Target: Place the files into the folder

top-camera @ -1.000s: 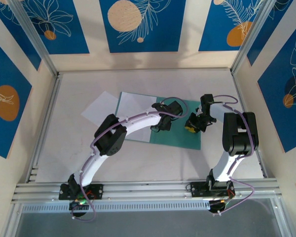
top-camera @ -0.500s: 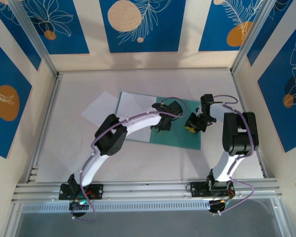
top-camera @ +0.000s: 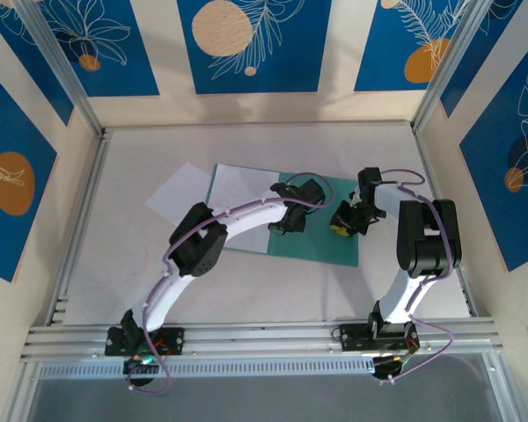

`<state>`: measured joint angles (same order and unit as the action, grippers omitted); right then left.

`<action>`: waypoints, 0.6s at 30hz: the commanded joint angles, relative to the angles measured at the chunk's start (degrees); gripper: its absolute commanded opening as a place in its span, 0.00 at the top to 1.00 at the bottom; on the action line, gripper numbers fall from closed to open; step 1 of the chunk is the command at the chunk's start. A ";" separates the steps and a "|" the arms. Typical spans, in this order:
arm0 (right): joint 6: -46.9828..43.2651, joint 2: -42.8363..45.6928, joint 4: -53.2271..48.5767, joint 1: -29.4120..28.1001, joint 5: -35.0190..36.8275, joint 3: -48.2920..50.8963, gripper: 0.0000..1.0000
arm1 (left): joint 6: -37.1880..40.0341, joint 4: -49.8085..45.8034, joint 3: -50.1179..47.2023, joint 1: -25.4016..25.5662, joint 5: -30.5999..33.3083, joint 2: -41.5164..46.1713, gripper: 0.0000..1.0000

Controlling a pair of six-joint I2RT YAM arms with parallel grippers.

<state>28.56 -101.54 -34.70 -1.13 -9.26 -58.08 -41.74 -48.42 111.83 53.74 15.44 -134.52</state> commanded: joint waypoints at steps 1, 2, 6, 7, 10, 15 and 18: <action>-0.52 -1.76 -0.19 -0.28 -0.32 -0.45 0.73 | -1.07 -0.94 -0.65 0.47 -6.28 -4.00 0.92; -0.50 -1.82 -0.19 -0.29 -0.34 -0.51 0.73 | -1.07 -0.82 -0.72 0.41 -6.57 -4.13 0.92; -0.55 -1.87 -0.21 -0.28 -0.41 -0.56 0.73 | -1.07 -0.40 -0.87 0.32 -7.31 -4.35 0.92; -0.52 -1.82 -0.26 -0.28 -0.41 -0.63 0.73 | -1.07 -0.24 -0.95 0.32 -7.42 -4.36 0.92; -0.48 -1.82 -0.30 -0.28 -0.41 -0.67 0.73 | -0.98 0.88 -1.38 0.14 -8.50 -4.29 0.92; -0.52 -1.91 -0.29 -0.28 -0.48 -0.87 0.73 | -0.55 4.06 -2.57 0.14 -11.25 -3.47 0.93; -0.54 -2.03 -0.28 -0.28 -0.59 -0.80 0.73 | -0.40 5.62 -3.01 0.14 -12.26 -2.78 0.93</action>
<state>28.56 -101.71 -34.59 -1.10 -8.97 -58.46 -41.69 -46.78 111.55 53.04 12.25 -134.43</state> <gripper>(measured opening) 0.268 0.074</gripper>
